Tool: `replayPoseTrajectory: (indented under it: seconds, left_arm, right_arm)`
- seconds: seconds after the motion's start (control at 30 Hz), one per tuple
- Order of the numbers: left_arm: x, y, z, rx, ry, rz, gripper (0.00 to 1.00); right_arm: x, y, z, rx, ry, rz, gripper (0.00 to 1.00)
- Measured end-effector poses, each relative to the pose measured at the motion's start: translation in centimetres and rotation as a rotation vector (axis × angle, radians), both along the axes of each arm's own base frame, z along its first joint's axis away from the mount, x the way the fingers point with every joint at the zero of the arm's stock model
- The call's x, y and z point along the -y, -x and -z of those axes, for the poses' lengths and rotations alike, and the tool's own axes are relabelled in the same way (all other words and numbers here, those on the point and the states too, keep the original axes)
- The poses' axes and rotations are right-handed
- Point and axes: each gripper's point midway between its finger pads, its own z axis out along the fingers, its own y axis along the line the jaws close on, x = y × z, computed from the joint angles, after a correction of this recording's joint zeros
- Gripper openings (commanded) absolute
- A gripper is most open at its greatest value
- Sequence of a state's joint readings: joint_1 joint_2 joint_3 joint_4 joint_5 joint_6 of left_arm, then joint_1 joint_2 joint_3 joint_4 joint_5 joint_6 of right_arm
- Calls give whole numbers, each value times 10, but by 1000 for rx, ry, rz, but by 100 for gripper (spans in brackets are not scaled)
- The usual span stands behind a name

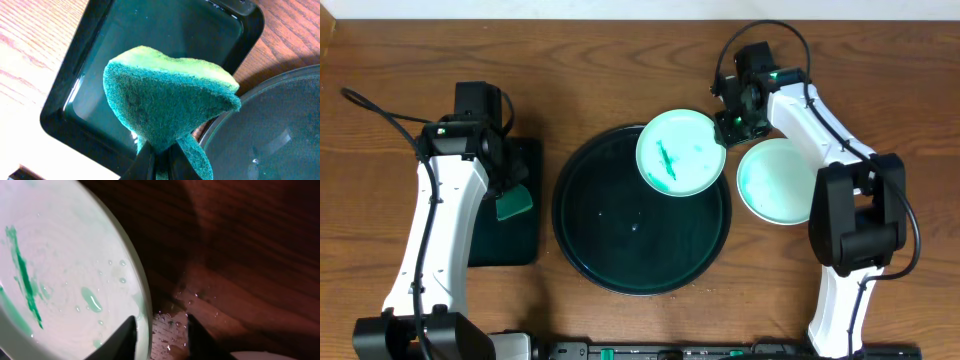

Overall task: Clean dirty plates on tray and stack at the side
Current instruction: 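Move the right gripper back and grip the second pale green plate's rim, then scrub the second pale green plate with the sponge in the left gripper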

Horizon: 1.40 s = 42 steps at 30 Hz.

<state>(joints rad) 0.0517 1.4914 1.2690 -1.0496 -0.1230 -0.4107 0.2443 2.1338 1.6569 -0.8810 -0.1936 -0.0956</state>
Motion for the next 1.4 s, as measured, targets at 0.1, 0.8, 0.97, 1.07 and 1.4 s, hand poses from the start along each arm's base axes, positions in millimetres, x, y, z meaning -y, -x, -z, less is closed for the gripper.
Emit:
replayPoseTrajectory:
  seconds: [0.1,0.8,0.97,1.07,1.4]
  left_arm:
    - [0,0,0,0,0,0,7]
    - [0,0,0,0,0,0,7]
    - [0,0,0,-1,0,0,7]
    - [1,0,0,-1,3,1,7]
    - [15,-3,2,12,81,21,7]
  right_arm:
    - [0,0,1,0,-1,-3,24]
    - [-35,23,10,-84,-28,-12,1]
    - [-58,47,-5,-145,-38,56,1]
    - [-79,58,-9,-158,-50,82,1]
    - [-96,102,31,-289,-31,253,1]
